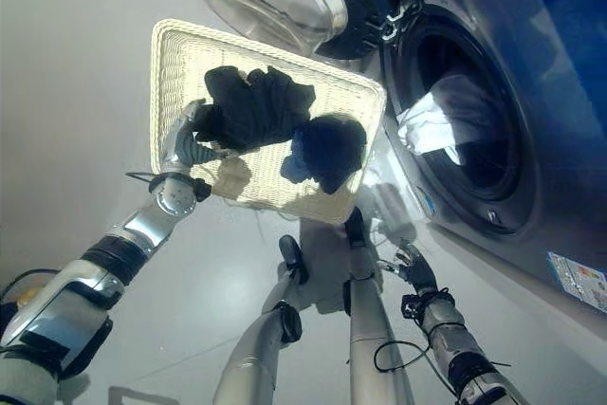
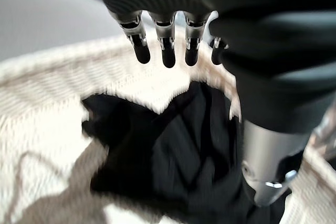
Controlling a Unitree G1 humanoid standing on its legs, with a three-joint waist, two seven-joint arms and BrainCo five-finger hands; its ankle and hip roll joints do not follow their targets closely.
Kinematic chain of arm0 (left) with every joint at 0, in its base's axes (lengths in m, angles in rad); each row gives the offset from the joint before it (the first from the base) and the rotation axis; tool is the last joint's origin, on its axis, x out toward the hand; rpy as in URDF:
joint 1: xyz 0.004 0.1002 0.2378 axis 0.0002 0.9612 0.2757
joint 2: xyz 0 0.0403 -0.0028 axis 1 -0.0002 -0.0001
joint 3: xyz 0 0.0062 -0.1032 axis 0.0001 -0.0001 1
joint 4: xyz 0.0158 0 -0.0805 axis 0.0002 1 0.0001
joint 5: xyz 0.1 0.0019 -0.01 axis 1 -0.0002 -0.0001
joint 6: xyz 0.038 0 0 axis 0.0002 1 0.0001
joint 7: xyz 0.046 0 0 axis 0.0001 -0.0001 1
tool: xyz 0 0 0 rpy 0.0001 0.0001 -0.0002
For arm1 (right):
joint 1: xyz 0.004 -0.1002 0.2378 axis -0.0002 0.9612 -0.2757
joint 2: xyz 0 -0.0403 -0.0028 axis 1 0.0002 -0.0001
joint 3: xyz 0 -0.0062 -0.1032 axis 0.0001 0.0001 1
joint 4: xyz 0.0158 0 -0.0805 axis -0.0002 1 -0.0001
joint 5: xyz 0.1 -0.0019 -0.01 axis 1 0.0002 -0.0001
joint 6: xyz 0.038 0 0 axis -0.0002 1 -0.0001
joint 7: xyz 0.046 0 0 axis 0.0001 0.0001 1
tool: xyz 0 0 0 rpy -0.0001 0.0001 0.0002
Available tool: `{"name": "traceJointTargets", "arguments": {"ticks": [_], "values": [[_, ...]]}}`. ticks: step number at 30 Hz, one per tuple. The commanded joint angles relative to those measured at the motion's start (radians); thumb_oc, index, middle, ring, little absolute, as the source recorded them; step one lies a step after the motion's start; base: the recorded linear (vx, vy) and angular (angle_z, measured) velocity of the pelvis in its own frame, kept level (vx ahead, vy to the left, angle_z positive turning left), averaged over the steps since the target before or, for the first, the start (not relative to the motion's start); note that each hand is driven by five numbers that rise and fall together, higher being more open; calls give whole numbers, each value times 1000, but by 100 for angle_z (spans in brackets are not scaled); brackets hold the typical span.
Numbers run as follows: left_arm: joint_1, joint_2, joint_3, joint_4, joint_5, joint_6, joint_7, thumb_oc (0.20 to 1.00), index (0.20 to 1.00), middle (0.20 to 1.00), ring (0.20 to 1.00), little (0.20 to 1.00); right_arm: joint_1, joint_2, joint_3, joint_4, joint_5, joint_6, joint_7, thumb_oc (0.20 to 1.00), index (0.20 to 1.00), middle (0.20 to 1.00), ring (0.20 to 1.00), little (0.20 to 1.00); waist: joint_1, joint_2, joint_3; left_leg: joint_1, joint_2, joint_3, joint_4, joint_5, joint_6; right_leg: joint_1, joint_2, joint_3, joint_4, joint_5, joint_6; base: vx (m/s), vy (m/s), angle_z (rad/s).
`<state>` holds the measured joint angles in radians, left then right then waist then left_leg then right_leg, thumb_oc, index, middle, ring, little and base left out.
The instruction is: Put the clothes into the washing machine.
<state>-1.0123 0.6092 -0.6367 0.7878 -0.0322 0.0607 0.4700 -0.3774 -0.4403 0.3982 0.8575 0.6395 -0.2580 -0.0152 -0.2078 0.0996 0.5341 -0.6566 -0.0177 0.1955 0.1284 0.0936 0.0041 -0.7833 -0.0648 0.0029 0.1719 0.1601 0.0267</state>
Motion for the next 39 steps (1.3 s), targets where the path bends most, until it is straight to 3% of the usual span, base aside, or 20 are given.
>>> {"name": "traceJointTargets", "arguments": {"ticks": [1, 14, 21, 25, 30, 31, 32, 33, 34, 35, 37, 39], "values": [[-30, 58, 17, 37, 37, 41, -31, 1000, 1000, 1000, 1000, 1000, 45, 14, 14, -41, 1, 10, 8, 1000, 1000, 1000, 1000, 1000, 5, -62, -14, -41, -24, 28, 182, -144, -26, 13, 38, -27, 71, -107, 47, 81, 61, -7], [-228, -3, -142, 328, 146, 237, -71, 1000, 1000, 1000, 1000, 1000, 29, -3, 85, -122, 29, 32, 3, 1000, 1000, 1000, 1000, 1000, -82, -125, -14, -145, -23, 56, 385, -258, -8, -99, 41, 45, 115, -88, 53, 20, 51, -8], [-312, -34, -200, 524, 305, 343, 16, 1000, 1000, 1000, 1000, 1000, 26, -10, 112, -164, 79, 16, 5, 1000, 1000, 1000, 1000, 1000, -125, -162, -14, -197, -13, 64, 443, -292, 4, -156, 61, 92, 149, -90, 53, 3, 16, -5], [-339, -41, -214, 567, 345, 347, 58, 1000, 1000, 1000, 1000, 1000, 20, -7, 123, -164, 98, 13, 6, 1000, 1000, 1000, 1000, 1000, -136, -174, -14, -221, -8, 60, 462, -304, 5, -180, 67, 99, 159, -85, 51, 5, 1, -5], [-371, -54, -206, 584, 233, 261, 85, 1000, 1000, 1000, 1000, 1000, 12, 2, 135, -173, 116, 6, 2, 1000, 1000, 1000, 1000, 1000, -144, -188, -14, -251, -10, 48, 475, -316, 10, -211, 79, 106, 168, -79, 50, 1, 0, -1], [-372, -63, -175, 574, 56, 175, 101, 558, 558, 558, 558, 558, 11, 7, 140, -193, 118, 8, -10, 1000, 1000, 1000, 1000, 1000, -143, -191, -14, -257, -15, 44, 470, -313, 11, -218, 84, 106, 165, -76, 49, 0, 0, 0], [-372, -63, -175, 574, 56, 175, 101, 558, 558, 558, 558, 558, 11, 7, 140, -193, 118, 8, -10, 1000, 1000, 1000, 1000, 1000, -143, -191, -14, -257, -15, 44, 470, -313, 11, -218, 84, 106, 165, -76, 49, -5, 0, 3], [-361, -72, -119, 565, -71, 86, 102, 300, 300, 300, 300, 300, 15, 12, 144, -209, 112, 4, -21, 1000, 1000, 1000, 1000, 1000, -141, -193, -14, -259, -19, 39, 464, -311, 12, -220, 89, 107, 165, -76, 49, -2, 10, 3], [-348, -84, -38, 553, -203, -21, 83, 200, 200, 200, 200, 200, 21, 19, 142, -228, 107, -3, -30, 1000, 1000, 1000, 1000, 1000, -140, -194, -14, -257, -22, 34, 454, -309, 13, -220, 95, 107, 164, -79, 50, -3, 9, 5], [-344, -87, -20, 549, -237, -51, 71, 200, 200, 200, 200, 200, 22, 22, 141, -232, 105, -5, -32, 1000, 1000, 1000, 1000, 1000, -139, -195, -14, -257, -23, 32, 451, -309, 13, -221, 97, 107, 165, -80, 50, -5, 4, 5], [-323, -103, 75, 502, -426, -206, 28, 200, 200, 200, 200, 200, 33, 35, 133, -270, 94, -19, -52, 1000, 1000, 1000, 1000, 1000, -133, -197, -14, -249, -27, 21, 430, -303, 13, -217, 106, 106, 163, -84, 51, -19, -24, 6], [-304, -110, 126, 458, -516, -302, 3, 200, 200, 200, 200, 200, 43, 40, 129, -306, 84, -27, -70, 1000, 1000, 1000, 1000, 1000, -129, -201, -14, -242, -28, 16, 415, -298, 13, -210, 111, 102, 161, -85, 50, -32, -39, 3]]}}
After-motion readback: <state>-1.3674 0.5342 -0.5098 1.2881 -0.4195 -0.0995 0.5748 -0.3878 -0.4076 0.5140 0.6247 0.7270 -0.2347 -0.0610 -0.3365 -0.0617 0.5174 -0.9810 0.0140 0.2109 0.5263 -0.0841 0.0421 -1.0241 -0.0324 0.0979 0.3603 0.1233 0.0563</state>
